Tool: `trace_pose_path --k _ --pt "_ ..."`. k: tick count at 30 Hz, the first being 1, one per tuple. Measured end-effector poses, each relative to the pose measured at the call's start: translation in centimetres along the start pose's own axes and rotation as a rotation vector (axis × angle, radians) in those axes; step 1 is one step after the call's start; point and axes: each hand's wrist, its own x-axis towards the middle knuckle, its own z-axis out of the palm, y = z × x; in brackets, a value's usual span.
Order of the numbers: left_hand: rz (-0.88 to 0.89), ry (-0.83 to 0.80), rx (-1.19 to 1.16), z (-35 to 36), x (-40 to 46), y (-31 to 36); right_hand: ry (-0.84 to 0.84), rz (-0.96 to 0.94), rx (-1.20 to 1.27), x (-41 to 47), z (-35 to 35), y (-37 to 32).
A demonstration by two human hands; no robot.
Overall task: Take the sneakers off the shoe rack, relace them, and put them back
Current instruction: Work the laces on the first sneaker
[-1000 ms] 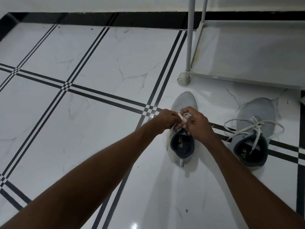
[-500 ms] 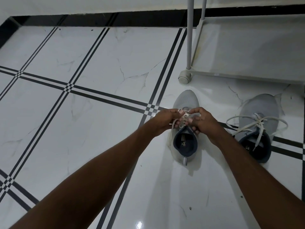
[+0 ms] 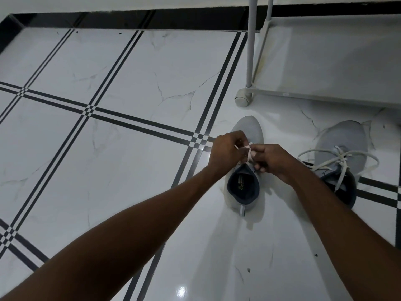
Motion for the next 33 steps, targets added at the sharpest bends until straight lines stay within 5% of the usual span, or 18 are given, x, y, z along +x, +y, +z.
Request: trace_pose_path --k 6,13,22,27,33 --pt "-0.254 -0.137 -0.378 -1.7 -1.1 -1.7 0.315 0.028 0.098 0.1 -0.9 1.7" --pt "-0.502 -0.322 -0.310 -3.9 -2.0 -4.4 0.680 0.036 -0.130 0.2 -0.7 1.6" --pt "-0.286 -0.332 -0.088 -3.1 -1.8 -1.8 0.410 0.091 0.557 0.4 1.6 -1.4" --pt "-0.251 -0.349 0.065 -3.2 -1.8 -1.9 0.248 0.178 0.558 0.3 2.2 -1.0" --pt "-0.032 -0.355 0.276 -3.5 -2.4 -2.0 0.336 0.241 0.588 2.6 1.9 0.0"
